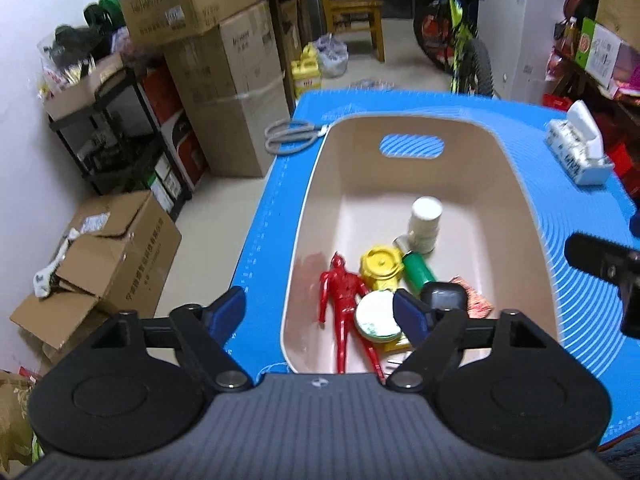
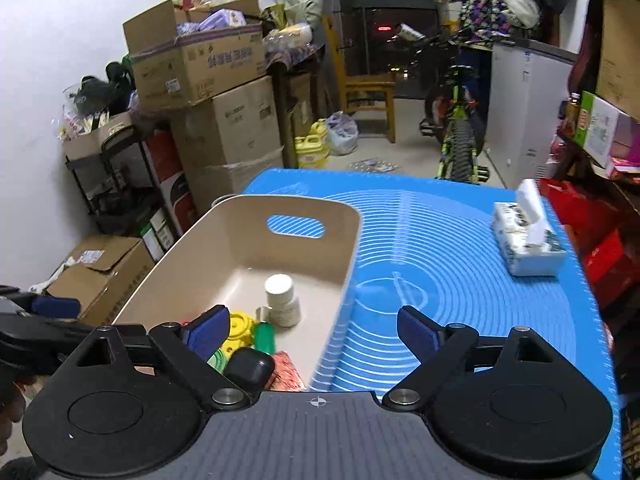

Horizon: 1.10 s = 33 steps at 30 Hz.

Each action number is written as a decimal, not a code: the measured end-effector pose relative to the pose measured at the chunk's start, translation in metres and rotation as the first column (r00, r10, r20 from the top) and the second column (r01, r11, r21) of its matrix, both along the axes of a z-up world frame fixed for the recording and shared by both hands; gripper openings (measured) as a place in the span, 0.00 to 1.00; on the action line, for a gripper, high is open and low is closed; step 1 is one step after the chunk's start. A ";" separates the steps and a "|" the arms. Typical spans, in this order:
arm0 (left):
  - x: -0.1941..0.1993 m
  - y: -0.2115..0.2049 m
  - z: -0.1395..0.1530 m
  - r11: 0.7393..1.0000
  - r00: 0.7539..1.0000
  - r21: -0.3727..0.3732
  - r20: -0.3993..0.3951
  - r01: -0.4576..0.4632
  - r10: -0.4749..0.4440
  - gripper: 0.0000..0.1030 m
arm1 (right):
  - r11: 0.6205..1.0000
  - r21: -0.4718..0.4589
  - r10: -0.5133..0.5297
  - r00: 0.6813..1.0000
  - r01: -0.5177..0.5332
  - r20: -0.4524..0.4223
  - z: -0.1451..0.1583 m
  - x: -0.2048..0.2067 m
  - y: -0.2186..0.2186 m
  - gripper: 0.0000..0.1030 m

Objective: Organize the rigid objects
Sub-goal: 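Lower the bin onto the mat with the left gripper and release it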

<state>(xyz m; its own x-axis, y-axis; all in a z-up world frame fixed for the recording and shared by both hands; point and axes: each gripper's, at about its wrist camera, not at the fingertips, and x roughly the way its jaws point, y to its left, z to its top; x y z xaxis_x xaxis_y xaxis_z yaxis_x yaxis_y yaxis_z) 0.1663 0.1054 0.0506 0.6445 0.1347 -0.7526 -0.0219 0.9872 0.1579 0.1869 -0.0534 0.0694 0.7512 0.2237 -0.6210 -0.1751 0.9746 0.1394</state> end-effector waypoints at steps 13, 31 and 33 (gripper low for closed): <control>-0.067 -0.044 0.040 0.999 0.992 0.011 0.119 0.048 -0.049 0.84 | 0.997 0.009 -0.072 0.996 0.071 0.054 0.035 -0.071 -0.054 0.90; -0.133 -0.070 0.048 0.996 0.987 -0.020 0.144 0.082 -0.078 0.87 | 0.992 -0.044 -0.113 0.988 0.118 0.103 0.057 -0.160 -0.093 0.91; -0.139 -0.073 0.046 0.996 0.986 -0.020 0.142 0.091 -0.087 0.88 | 0.991 -0.043 -0.118 0.987 0.123 0.107 0.058 -0.169 -0.094 0.92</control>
<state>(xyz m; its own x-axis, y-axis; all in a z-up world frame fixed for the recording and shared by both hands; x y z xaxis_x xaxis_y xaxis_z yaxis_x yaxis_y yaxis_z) 0.0271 0.0329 0.0968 0.7526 0.0536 -0.6563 0.0458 0.9900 0.1334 0.0177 -0.1477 0.1274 0.8321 0.0985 -0.5459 -0.0671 0.9947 0.0773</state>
